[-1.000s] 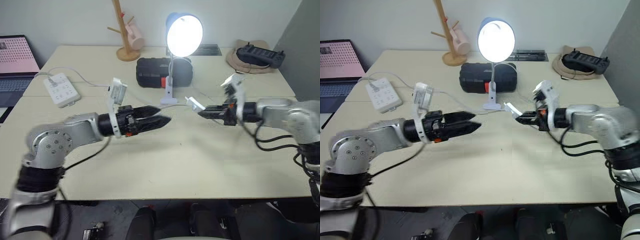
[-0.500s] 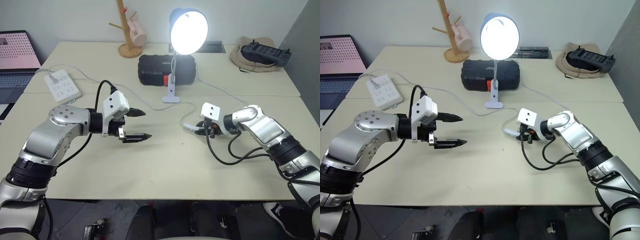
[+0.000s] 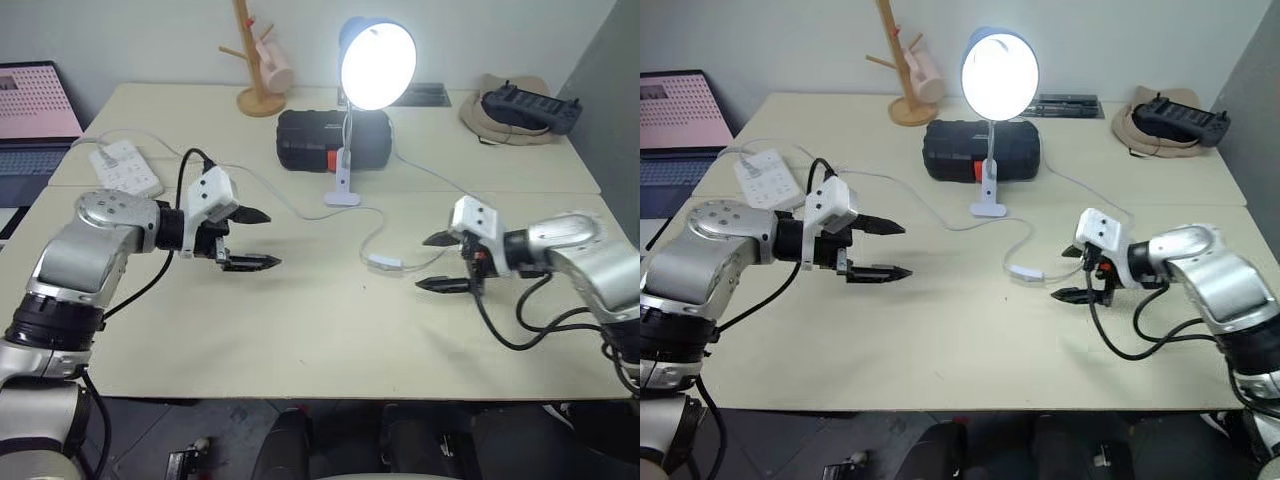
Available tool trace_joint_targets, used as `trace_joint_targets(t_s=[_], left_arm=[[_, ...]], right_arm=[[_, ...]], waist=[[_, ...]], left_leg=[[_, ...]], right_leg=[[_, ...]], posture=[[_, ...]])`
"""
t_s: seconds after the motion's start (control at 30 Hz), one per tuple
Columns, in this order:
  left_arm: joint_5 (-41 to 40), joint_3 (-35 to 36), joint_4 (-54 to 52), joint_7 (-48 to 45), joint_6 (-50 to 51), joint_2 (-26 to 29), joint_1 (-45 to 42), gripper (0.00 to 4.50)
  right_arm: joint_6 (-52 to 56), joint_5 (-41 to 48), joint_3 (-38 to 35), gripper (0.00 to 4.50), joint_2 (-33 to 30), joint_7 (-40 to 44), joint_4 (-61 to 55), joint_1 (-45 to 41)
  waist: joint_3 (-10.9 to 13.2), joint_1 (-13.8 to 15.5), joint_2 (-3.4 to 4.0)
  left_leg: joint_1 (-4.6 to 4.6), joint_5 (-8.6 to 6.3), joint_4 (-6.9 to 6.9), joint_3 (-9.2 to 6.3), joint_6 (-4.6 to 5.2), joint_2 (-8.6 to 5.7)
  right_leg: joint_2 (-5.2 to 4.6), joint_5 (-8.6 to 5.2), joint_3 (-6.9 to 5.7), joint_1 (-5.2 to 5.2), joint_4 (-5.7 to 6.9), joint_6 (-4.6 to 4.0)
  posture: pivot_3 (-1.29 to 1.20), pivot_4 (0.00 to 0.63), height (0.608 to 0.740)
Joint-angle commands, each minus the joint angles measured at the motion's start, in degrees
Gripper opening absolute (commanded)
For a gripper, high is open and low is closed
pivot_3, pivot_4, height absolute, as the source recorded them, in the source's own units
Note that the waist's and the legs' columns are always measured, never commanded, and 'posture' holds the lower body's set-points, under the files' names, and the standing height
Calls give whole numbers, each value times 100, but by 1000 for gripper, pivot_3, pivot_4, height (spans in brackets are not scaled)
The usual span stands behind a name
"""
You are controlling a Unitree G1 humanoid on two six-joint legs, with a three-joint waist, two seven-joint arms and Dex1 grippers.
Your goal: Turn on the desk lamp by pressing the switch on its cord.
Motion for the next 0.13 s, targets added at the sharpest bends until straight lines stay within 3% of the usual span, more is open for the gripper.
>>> trace_joint_targets(t_s=[0.03,0.13], left_arm=[[246,53,388,-565,-230,171,-358,4500],[388,27,622,-787,-395,73,-503,4500]], right_arm=[[653,593,-835,4469,-294,-87,-991,581],[897,753,-1065,4469,-263,-340,-1375,863]], waist=[[0,1,1],[0,-23,1]], left_leg=[[1,0,0,-2,0,-1],[6,0,-1,0,0,1]], right_leg=[[0,0,-1,2,1,0],[2,0,8,3,2,0]], posture=[[0,150,740],[0,150,740]])
